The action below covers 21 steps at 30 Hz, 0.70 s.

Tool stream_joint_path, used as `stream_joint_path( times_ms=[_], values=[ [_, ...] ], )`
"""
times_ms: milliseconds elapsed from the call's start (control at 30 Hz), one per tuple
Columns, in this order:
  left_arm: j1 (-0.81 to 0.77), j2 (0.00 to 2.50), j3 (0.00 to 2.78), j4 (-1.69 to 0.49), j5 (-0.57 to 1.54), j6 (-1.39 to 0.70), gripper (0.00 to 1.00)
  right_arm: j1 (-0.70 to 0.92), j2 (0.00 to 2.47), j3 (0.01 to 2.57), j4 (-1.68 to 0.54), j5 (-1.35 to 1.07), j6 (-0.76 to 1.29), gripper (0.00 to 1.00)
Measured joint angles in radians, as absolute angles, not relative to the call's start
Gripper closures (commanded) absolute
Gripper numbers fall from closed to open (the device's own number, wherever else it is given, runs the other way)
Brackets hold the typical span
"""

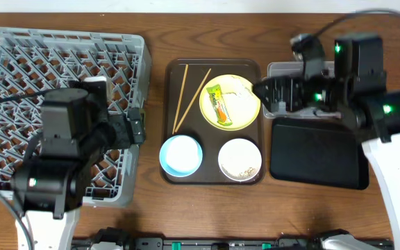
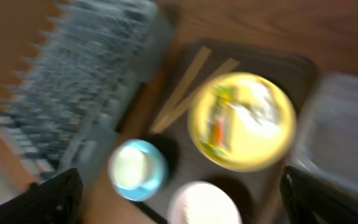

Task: Sort waste into correct bins and load items into the dishwasher
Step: 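Grasp the green snack wrapper on the yellow plate with the right gripper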

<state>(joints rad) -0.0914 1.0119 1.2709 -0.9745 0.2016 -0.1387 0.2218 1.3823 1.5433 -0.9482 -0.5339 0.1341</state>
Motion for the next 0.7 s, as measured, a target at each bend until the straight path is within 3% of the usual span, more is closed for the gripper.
stream_joint_path(
  times_ms=[233, 367, 533, 700],
  values=[
    [-0.091, 1.041, 1.272, -0.949, 0.346, -0.138, 0.05, 0.324, 1.541, 1.575, -0.939, -0.472, 0.133, 0.02],
    [-0.091, 1.039, 1.285, -0.941, 0.383, -0.138, 0.05, 0.413, 1.71, 1.575, -0.933, -0.283, 0.125, 0.09],
    [-0.091, 1.031, 1.302, -0.936, 0.398, -0.138, 0.05, 0.443, 1.872, 1.573, -0.839, -0.072, 0.121, 0.3],
    [-0.092, 1.029, 1.304, -0.979, 0.405, -0.138, 0.05, 0.442, 1.995, 1.573, -0.751, -0.002, 0.121, 0.35]
  ],
)
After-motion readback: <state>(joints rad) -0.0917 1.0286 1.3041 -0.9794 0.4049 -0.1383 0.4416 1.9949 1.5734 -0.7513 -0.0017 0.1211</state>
